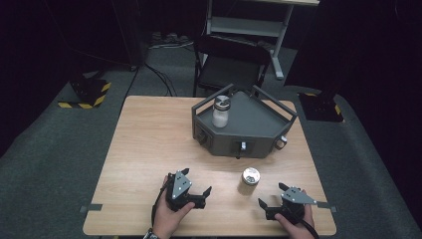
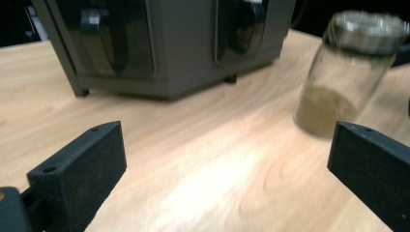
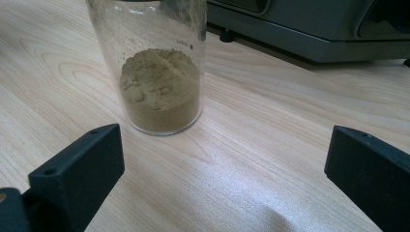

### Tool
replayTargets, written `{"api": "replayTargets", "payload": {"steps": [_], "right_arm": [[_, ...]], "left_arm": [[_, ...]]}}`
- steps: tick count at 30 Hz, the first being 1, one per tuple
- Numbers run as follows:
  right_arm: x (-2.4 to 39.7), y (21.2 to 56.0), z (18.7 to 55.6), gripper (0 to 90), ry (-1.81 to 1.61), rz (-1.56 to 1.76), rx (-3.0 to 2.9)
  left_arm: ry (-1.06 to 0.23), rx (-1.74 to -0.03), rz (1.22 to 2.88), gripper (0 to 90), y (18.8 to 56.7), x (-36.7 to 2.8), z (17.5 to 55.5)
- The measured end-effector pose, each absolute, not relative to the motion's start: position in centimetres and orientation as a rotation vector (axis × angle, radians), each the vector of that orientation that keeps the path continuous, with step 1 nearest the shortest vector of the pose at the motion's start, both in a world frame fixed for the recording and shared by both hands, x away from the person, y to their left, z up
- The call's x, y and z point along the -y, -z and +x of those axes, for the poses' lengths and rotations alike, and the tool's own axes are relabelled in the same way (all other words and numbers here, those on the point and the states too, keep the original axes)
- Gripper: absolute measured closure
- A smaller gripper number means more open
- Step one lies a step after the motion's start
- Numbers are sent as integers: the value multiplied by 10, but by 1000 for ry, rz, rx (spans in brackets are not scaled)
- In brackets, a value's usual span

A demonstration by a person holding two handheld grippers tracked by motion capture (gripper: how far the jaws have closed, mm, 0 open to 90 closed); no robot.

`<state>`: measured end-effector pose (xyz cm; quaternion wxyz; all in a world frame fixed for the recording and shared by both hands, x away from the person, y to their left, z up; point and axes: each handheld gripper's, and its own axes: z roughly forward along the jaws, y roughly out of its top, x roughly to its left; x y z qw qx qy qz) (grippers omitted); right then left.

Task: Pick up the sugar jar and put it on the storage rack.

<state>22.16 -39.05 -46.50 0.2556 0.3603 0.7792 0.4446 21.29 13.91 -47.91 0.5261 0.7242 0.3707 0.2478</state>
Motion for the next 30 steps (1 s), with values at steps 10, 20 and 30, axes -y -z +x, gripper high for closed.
{"api": "replayTargets", "payload": {"steps": [10,20,30], "right_arm": [[389,464,221,5,-1197,987,-2114],[386,465,220,5,-1189,989,-2107],[386,465,219,3,-1193,1006,-2097]], "left_arm": [[-633,-898,1806,9,489,-141,199],[-662,-883,1906,10,480,-132,202],[-663,-872,1903,10,480,-133,201]]}}
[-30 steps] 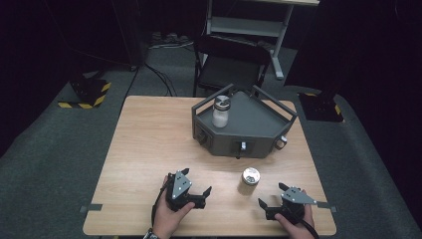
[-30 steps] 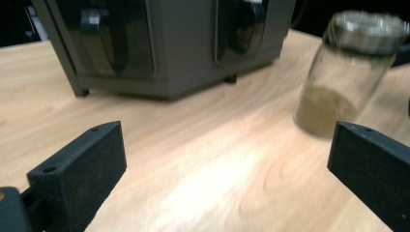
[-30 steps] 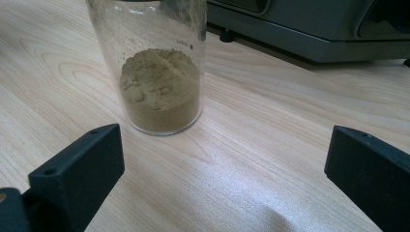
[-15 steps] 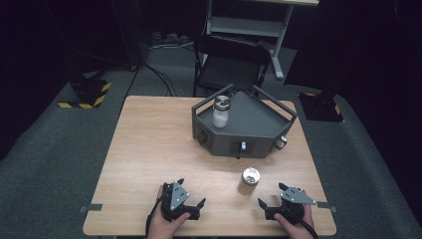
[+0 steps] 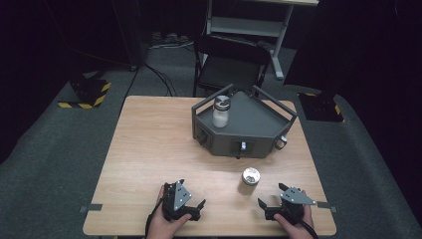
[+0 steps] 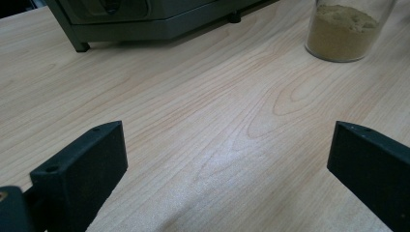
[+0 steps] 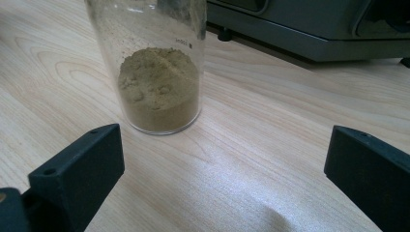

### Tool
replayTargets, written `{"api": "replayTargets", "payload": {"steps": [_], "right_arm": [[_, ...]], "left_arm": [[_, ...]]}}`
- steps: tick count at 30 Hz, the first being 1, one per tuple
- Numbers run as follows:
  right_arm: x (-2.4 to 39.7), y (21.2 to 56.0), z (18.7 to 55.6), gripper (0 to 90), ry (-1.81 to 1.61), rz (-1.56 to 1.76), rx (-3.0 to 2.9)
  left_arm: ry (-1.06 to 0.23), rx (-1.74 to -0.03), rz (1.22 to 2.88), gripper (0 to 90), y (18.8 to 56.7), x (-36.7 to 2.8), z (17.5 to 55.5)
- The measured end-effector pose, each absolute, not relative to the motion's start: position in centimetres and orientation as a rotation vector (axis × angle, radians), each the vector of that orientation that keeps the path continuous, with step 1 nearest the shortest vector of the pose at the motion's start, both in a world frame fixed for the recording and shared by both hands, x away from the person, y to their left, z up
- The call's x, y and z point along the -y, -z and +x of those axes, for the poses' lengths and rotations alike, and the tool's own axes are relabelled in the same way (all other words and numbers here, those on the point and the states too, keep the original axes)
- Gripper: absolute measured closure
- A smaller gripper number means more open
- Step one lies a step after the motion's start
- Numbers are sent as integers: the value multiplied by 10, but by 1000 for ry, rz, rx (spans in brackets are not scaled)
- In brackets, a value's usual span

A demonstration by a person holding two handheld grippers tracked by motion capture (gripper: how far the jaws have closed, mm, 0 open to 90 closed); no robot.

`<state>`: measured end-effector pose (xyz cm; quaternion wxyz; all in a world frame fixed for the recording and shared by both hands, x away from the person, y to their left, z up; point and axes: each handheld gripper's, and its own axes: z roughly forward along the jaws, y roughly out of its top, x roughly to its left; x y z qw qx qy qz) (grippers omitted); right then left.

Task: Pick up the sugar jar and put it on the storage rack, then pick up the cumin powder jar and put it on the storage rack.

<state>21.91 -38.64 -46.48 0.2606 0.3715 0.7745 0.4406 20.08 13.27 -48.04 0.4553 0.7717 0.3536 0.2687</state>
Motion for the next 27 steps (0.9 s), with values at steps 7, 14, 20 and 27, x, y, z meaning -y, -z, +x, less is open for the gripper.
{"api": "replayTargets", "payload": {"steps": [7,14,20,27], "right_arm": [[388,465,219,4,-1205,1004,-2099],[390,465,219,5,-1215,984,-2113],[394,466,220,5,-1234,984,-2119],[394,466,220,4,-1235,983,-2122]], "left_arm": [[-658,-884,1887,10,481,-134,200],[-662,-878,1873,10,483,-136,198],[-659,-884,1864,10,484,-137,198],[-644,-872,1855,10,485,-141,199]]}}
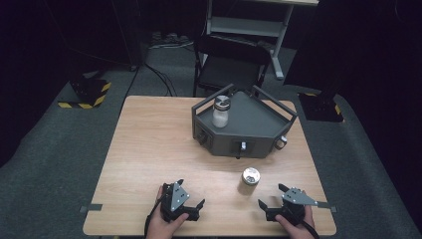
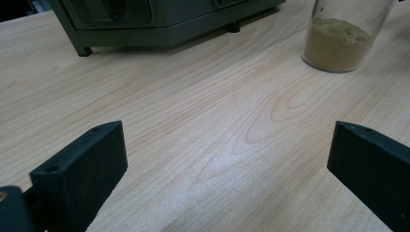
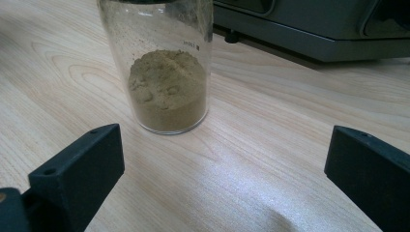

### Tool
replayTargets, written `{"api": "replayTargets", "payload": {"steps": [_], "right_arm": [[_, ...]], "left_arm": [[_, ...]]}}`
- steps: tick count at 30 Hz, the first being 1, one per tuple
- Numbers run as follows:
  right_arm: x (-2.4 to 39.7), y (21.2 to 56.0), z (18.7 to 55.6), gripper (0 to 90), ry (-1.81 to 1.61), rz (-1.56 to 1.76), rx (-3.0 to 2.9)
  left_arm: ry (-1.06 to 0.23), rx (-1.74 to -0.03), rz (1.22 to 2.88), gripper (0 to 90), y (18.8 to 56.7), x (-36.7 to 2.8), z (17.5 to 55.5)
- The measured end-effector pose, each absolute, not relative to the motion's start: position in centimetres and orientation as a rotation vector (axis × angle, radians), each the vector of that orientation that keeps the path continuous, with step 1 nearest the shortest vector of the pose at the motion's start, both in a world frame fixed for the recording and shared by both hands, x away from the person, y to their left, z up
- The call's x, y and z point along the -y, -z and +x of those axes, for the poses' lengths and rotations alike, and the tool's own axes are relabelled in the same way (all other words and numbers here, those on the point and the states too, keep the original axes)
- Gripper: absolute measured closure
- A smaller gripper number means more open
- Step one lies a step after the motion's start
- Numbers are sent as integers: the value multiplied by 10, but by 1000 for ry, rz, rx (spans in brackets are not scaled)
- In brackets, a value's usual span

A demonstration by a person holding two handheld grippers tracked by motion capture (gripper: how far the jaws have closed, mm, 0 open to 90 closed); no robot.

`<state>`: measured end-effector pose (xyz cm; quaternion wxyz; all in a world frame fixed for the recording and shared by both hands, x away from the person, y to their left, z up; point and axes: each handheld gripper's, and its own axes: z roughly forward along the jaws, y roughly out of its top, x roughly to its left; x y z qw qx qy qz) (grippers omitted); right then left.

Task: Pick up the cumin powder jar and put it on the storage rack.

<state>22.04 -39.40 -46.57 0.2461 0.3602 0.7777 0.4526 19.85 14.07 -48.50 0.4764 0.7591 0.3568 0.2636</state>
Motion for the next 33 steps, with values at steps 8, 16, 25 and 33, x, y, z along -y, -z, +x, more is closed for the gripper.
{"api": "replayTargets", "payload": {"steps": [8,16,25,33], "right_arm": [[394,467,219,4,-1250,989,-2105],[392,464,213,4,-1279,977,-2082],[386,461,207,4,-1322,978,-2044],[374,458,203,3,-1345,956,-2008]], "left_arm": [[-640,-866,1858,10,485,-141,199],[-641,-866,1858,10,485,-141,199],[-639,-859,1851,10,486,-142,198],[-634,-856,1850,10,486,-144,198]]}}
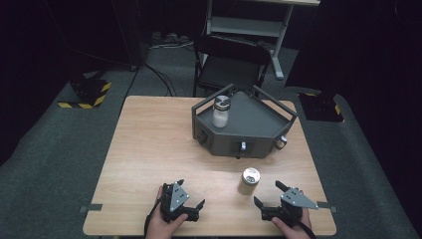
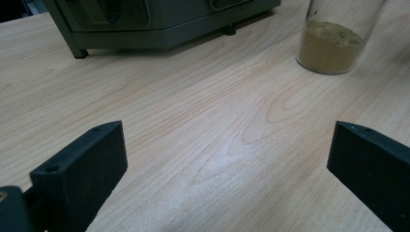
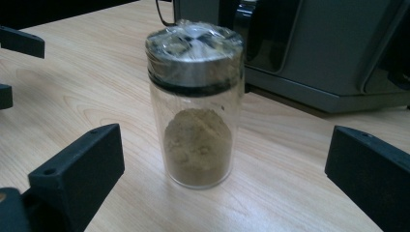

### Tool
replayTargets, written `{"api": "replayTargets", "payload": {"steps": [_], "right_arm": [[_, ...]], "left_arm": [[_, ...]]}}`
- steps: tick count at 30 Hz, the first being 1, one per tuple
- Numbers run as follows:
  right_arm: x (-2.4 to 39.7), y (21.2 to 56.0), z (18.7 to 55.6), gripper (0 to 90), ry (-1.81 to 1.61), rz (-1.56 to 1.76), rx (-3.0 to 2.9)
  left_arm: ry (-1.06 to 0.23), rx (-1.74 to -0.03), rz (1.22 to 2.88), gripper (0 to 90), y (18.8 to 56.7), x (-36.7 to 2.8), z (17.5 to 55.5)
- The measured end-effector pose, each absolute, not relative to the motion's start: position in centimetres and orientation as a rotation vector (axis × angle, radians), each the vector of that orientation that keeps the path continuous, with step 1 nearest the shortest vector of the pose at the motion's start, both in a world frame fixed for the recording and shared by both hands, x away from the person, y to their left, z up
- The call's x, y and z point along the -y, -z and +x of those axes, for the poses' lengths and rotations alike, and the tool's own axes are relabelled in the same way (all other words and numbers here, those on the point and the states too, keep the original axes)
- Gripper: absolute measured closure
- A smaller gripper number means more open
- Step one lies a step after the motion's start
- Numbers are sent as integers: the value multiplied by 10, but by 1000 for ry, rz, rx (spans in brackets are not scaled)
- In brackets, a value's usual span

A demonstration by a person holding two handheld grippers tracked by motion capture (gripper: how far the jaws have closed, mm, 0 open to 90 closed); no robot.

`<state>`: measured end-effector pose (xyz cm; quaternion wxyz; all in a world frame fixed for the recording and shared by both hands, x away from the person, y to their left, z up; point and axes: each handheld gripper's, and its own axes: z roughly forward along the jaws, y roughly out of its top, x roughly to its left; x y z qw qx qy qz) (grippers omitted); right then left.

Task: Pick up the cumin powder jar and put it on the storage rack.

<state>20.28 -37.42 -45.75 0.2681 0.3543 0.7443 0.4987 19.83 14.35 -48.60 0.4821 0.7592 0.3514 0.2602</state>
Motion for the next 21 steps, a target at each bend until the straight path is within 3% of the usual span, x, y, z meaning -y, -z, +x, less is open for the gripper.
{"api": "replayTargets", "payload": {"steps": [21], "right_arm": [[341,447,221,10,-1370,969,-1973]], "left_arm": [[-590,-856,1831,10,487,-152,202]]}}
